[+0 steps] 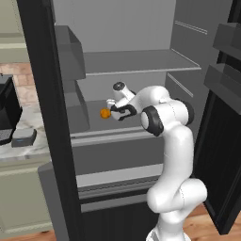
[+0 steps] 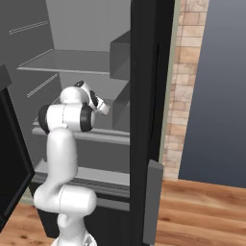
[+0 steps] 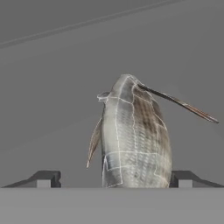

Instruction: Take the fish from the fridge and place it on the digital scale on the counter by the fridge. Wait a few seconds for a reading, then move it to the plate on the dining counter.

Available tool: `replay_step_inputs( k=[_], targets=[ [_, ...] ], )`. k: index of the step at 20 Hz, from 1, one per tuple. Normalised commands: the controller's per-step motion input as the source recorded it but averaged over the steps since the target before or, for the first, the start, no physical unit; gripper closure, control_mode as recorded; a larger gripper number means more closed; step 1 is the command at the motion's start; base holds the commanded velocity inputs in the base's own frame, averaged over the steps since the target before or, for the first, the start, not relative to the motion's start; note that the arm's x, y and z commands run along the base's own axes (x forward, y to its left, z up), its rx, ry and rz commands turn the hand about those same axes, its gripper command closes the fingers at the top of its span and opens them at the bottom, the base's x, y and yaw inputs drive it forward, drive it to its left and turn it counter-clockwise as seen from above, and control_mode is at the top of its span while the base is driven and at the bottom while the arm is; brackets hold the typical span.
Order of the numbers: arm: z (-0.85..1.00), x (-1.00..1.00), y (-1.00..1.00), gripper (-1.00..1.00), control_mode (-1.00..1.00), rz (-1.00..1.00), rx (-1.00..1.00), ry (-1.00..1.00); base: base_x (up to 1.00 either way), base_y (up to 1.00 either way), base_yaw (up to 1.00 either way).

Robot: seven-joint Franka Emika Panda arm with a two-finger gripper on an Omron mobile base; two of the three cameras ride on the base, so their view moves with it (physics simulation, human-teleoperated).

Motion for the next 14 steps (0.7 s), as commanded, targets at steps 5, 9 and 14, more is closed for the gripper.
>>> replay_step_inputs(
  k=[5,9,14],
  targets=[
    [-0.29,0.08,0.04,1.0,-1.0,0.0,0.0,0.0,0.0,0.0,0.0],
    [-0.04,-0.35,0.0,1.0,-1.0,0.0,0.0,-0.02,0.0,0.0,0.0],
    [0.0,-0.89,-0.04,1.0,-1.0,0.04,0.01,-0.13,0.0,0.0,0.0]
  ],
)
